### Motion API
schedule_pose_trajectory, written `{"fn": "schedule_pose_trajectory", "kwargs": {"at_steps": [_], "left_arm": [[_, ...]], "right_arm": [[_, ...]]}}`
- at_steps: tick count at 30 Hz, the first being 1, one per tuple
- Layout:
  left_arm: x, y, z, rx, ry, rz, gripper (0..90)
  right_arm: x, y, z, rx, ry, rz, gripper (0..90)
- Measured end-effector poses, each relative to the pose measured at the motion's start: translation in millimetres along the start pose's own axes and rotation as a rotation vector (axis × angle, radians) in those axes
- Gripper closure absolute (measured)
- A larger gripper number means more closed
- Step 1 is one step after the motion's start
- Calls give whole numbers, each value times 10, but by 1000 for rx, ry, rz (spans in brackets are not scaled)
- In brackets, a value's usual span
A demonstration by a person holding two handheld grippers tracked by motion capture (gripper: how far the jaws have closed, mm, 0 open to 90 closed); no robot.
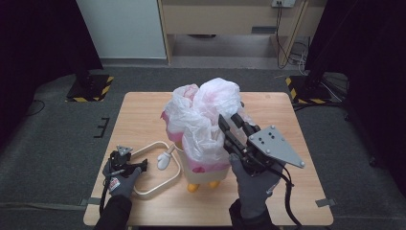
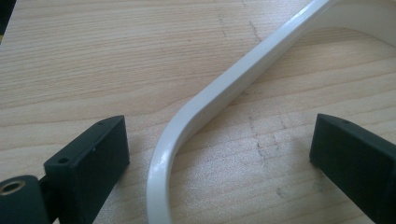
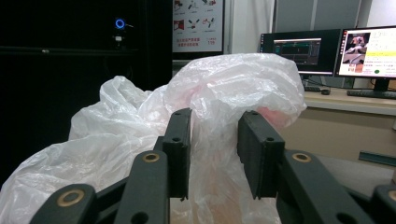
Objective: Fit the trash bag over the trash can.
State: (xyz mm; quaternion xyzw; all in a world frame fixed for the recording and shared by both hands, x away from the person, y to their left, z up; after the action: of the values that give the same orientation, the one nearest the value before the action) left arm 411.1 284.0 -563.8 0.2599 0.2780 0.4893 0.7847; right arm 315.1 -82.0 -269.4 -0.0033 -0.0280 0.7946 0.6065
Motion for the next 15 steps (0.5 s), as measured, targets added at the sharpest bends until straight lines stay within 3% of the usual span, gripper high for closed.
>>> {"fn": "schedule_pose_trajectory", "kwargs": {"at_steps": [4,11,15], "left_arm": [[0,0,0,0,0,0,37],[1,0,0,1,-2,0,37],[1,0,0,1,-2,0,37]], "right_arm": [[12,-4,7,1,0,3,646],[57,-20,-14,11,-3,22,817],[108,7,29,-10,-3,37,845]]}}
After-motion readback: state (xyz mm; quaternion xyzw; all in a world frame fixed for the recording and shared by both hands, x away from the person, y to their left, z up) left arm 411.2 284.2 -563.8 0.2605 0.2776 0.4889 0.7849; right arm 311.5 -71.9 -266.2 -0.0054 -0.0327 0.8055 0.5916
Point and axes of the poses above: each handheld gripper's, and its own axes: y roughly backward along the jaws, z roughly out of its top, x roughly to its left, the point moved 4 cm from there along -y, roughly forward along the jaws, and after that the axes turned 15 degrees about -z, right-handed, at the moved point
